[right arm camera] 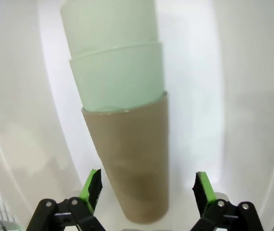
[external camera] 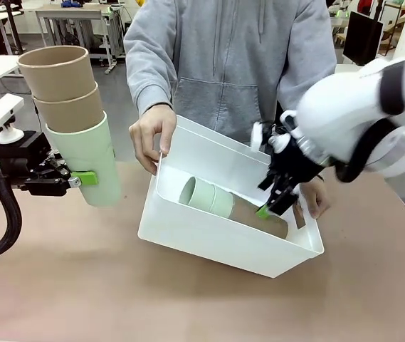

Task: Stack the cups and store them in the basket.
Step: Place the stack of Reusable plastic cups into the Pantry Basket.

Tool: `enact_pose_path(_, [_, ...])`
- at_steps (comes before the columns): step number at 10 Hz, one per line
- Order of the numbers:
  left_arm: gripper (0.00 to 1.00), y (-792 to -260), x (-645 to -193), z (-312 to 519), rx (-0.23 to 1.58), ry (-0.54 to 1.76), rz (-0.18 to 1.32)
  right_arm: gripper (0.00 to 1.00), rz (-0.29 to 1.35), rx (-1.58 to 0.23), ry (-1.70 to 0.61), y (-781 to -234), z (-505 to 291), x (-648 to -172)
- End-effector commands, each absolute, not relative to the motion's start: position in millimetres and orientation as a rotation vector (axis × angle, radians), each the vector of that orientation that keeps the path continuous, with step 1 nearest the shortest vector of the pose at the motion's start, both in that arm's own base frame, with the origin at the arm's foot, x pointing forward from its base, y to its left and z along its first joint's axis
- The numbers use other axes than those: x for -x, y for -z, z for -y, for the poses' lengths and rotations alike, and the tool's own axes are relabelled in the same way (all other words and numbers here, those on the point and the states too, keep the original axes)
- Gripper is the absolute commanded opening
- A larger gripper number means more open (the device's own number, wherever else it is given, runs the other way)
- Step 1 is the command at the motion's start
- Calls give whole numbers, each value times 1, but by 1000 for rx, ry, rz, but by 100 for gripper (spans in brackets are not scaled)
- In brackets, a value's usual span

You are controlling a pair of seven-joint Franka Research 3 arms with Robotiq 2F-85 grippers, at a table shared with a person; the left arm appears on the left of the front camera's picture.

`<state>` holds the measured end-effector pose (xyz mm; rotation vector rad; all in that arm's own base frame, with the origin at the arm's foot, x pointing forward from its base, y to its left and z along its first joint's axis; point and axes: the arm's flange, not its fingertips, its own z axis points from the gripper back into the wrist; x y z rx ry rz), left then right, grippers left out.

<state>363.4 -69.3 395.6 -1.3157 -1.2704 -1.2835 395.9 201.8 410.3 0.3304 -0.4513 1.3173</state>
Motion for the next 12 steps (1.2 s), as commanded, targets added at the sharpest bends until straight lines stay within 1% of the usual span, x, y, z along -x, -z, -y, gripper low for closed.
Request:
enact_pose_path(1, [85,-399,-363,69,1318,1293,1286,100,476,-324,-1294,-439,-162,-383])
enact_pose_path(3, [85,-399,-363,69,1318,1293,1286,100,581,-391,-1207,-482,-94,-366])
enact_pose_path(4, [85,-399,-363,69,1318,1293,1286,100,664,-436,-1164,-500,-60,-353])
enact_pose_path(6, [85,-399,-363,69,1318,1293,1286,100,806,-511,-1086,-522,5,-327])
enact_pose_path(8, [85,-399,-363,69,1318,1293,1286,100,902,-603,-1077,-527,46,-315])
enact_pose_path(10, [85,-399,-363,69,1318,1293,1286,100,937,-662,-1063,-519,63,-318])
enact_pose_path(11, [85,-399,-363,69,1318,1293,1286,100,902,-577,-1043,-537,58,-312])
enact_pose_path(12, [85,-399,-363,69,1318,1293,1286,100,902,-577,-1043,-537,58,-312])
